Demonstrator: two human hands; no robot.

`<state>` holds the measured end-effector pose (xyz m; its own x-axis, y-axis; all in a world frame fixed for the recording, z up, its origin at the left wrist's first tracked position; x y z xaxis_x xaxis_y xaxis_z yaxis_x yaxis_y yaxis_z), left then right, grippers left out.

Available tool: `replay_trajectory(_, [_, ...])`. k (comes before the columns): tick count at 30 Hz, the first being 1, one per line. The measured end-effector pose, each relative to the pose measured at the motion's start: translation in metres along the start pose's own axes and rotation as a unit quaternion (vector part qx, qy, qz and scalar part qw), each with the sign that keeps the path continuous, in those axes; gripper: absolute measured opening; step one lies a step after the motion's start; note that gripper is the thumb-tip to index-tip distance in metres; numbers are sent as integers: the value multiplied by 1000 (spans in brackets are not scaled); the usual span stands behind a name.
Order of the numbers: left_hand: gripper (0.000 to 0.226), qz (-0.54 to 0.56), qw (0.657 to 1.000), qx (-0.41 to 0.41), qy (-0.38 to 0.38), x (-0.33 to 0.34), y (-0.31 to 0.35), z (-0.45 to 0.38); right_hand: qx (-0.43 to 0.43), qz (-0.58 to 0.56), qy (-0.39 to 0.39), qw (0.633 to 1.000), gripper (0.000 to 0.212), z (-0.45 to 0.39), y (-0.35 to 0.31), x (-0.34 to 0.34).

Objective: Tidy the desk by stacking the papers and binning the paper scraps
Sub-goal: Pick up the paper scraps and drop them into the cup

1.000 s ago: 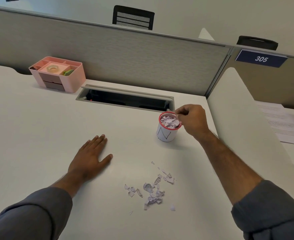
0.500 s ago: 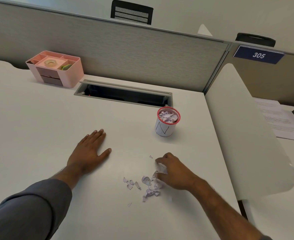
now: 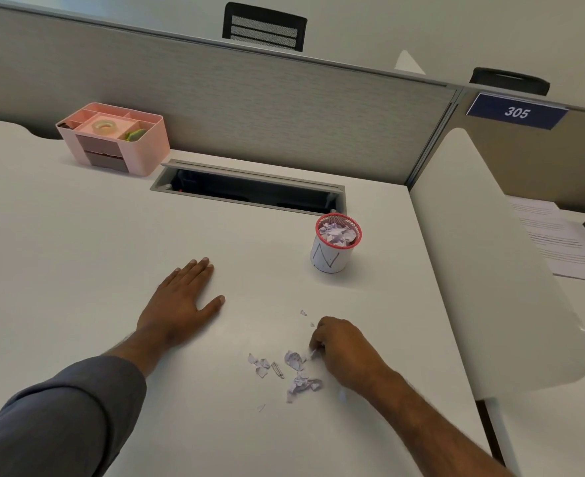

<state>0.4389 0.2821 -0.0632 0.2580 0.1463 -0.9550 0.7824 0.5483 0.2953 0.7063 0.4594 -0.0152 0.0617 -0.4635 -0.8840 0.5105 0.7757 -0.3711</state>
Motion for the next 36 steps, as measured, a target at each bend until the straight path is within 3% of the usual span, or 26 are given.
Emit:
replay_trajectory(8, [86,0,1000,2,-1,2,-2,-1,51,-189,97,976,16,-3,6,-52])
replay_trajectory(13, [86,5,1000,1,1,1,-2,-1,61,-269,133,952,27,-14,8,-98])
replay_trajectory(19, [86,3,1000,2,1,3,-3,-1,64,-258,241,934,21,-51,16,-152])
replay_trajectory(23, [85,5,1000,3,5,3,-4,-2,63,-188,291,936,9,-78,19,-171])
replay_trajectory(26, [85,8,1000,4,6,4,-4,-2,64,-129,293,945,10,-95,17,-173])
replay_trajectory(31, [84,12,1000,3,8,4,-6,-2,107,-61,215,969,24,-112,19,-165])
replay_trajectory(36, [84,15,1000,6,9,3,-5,-2,89,-81,292,949,19,-105,19,-164])
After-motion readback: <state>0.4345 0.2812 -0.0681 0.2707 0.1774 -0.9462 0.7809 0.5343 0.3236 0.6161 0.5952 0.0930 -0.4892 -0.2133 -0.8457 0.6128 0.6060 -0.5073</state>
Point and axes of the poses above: each hand's wrist, its own z-axis away from the middle knuckle, its own x-axis out of the palm, y = z × x, the point moved 1 cm from there along -z, towards the middle knuckle, and after that the axes turned 2 degrees about -y, right-handed, at the moved point
